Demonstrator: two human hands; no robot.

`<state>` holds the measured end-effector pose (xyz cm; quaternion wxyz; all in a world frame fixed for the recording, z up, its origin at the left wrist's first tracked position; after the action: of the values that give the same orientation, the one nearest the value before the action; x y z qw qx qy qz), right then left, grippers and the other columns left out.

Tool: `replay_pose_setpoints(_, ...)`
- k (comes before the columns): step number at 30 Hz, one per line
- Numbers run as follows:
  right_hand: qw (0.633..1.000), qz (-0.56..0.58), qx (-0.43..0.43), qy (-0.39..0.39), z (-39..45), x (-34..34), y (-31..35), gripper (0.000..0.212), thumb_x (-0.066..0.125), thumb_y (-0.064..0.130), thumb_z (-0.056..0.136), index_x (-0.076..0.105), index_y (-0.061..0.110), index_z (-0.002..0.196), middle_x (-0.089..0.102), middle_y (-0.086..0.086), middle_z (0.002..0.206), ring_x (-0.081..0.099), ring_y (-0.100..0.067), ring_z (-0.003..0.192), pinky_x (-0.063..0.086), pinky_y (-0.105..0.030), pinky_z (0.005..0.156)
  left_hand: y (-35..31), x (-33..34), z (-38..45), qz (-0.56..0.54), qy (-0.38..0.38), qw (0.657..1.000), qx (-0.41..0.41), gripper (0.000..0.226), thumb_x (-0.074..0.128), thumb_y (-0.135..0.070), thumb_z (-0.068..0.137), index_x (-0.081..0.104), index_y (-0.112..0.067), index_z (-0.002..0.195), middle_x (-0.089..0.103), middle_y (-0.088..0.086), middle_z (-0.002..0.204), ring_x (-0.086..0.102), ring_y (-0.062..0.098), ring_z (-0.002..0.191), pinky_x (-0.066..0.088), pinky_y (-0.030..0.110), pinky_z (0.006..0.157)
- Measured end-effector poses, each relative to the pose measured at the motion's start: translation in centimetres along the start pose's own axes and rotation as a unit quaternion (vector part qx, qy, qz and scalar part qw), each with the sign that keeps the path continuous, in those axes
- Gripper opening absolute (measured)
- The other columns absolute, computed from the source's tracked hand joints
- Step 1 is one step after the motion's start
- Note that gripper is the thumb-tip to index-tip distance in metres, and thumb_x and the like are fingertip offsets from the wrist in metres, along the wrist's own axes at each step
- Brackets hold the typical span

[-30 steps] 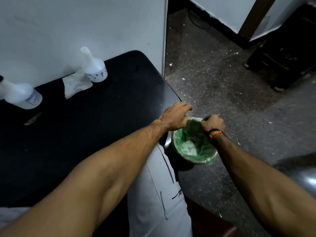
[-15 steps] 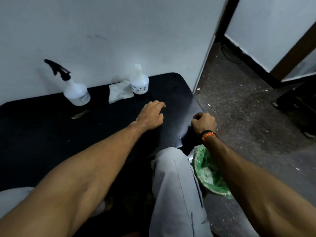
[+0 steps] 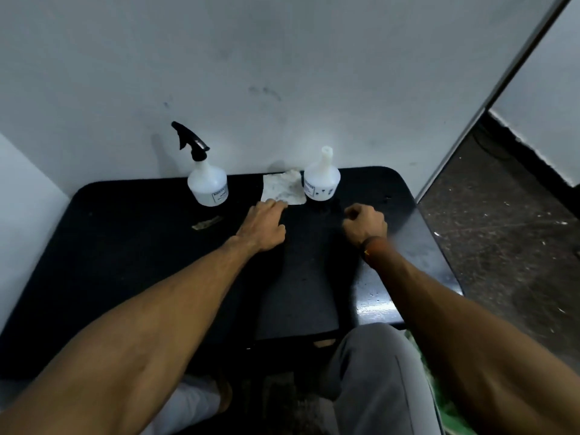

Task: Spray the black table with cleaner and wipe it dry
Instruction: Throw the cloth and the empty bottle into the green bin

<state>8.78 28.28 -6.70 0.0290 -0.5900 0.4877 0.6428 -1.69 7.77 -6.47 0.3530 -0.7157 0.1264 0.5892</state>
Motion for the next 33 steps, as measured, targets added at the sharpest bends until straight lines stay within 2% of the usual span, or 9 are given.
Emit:
replay_pose_setpoints(5, 1.000, 0.020, -0.013, -0.017, 3.8, 0.6, 3.0, 0.042, 0.065, 0.022, 0.083, 0.063, 0.018, 0.125, 0.069, -0.010, 0.120, 0.063, -0.033, 0.112, 0.050, -0.036, 0.091, 1.4, -0.4, 1.9, 0.013, 0.003, 1.000, -0.018, 0.060, 0.060, -0.023, 0.087, 0.042, -0.009, 0.143, 0.049, 0.016, 0.139, 0.048, 0.035, 0.125, 0.040, 0.045, 0.105)
replay_pose_setpoints(10, 0.998, 0.036, -0.034, -0.030, 7.7, 1.7, 5.7, 0.066, 0.071, 0.038, 0.080, 0.053, 0.010, 0.137, 0.057, -0.018, 0.132, 0.056, -0.038, 0.121, 0.049, -0.043, 0.097, 2.1, -0.3, 3.8, 0.002, -0.007, 1.000, -0.009, 0.061, 0.061, -0.021, 0.087, 0.041, -0.009, 0.144, 0.048, 0.015, 0.142, 0.047, 0.035, 0.127, 0.039, 0.046, 0.106)
replay_pose_setpoints(14, 0.996, 0.047, -0.041, -0.065, 9.4, 1.8, 7.0, 0.083, 0.071, 0.052, 0.081, 0.041, 0.012, 0.146, 0.045, -0.019, 0.143, 0.045, -0.038, 0.131, 0.042, -0.049, 0.107, 1.2, 0.0, 4.5, -0.027, -0.026, 0.999, 0.026, 0.060, 0.059, -0.017, 0.088, 0.042, -0.009, 0.145, 0.047, 0.014, 0.144, 0.045, 0.033, 0.130, 0.037, 0.046, 0.108)
replay_pose_setpoints(17, 0.993, 0.058, -0.057, -0.085, 10.1, 1.9, 7.8, 0.077, 0.071, 0.056, 0.080, 0.047, 0.015, 0.142, 0.049, -0.018, 0.137, 0.047, -0.038, 0.128, 0.043, -0.051, 0.105, 0.9, 0.7, 4.5, -0.028, -0.025, 0.999, 0.032, 0.060, 0.058, -0.017, 0.089, 0.041, -0.011, 0.146, 0.046, 0.011, 0.145, 0.043, 0.031, 0.131, 0.035, 0.044, 0.110)
replay_pose_setpoints(23, 0.991, 0.062, -0.076, -0.092, 9.7, 2.7, 8.4, 0.053, 0.068, 0.048, 0.085, 0.057, 0.013, 0.122, 0.065, -0.013, 0.120, 0.059, -0.037, 0.114, 0.051, -0.052, 0.093, 0.6, 1.4, 3.6, -0.015, -0.010, 0.999, 0.037, 0.061, 0.059, -0.016, 0.089, 0.040, -0.010, 0.146, 0.046, 0.012, 0.146, 0.044, 0.031, 0.132, 0.036, 0.044, 0.111)
replay_pose_setpoints(28, 0.989, 0.030, -0.112, -0.097, 6.6, 1.9, 7.0, 0.049, 0.066, 0.046, 0.087, 0.058, 0.009, 0.118, 0.067, -0.015, 0.115, 0.062, -0.038, 0.107, 0.053, -0.051, 0.086, -0.3, 1.5, 2.6, -0.002, 0.000, 0.999, 0.034, 0.059, 0.059, -0.017, 0.087, 0.042, -0.008, 0.143, 0.047, 0.014, 0.144, 0.045, 0.033, 0.129, 0.037, 0.043, 0.108)
replay_pose_setpoints(33, 0.988, 0.035, -0.093, -0.120, 2.2, -1.4, 2.3, 0.047, 0.066, 0.046, 0.086, 0.059, 0.011, 0.116, 0.069, -0.015, 0.112, 0.064, -0.038, 0.103, 0.055, -0.050, 0.084, -4.1, 1.6, 0.9, 0.001, 0.023, 0.998, 0.053, 0.060, 0.059, -0.018, 0.088, 0.040, -0.007, 0.144, 0.046, 0.015, 0.143, 0.043, 0.033, 0.131, 0.035, 0.042, 0.112)
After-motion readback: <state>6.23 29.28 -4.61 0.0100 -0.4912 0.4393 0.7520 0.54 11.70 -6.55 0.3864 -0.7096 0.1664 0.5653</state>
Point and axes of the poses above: each hand's wrist, its own z-axis towards the middle knuckle, its own x-axis out of the palm, y = z × x, the point moved 8 cm from there along z, towards the middle knuckle
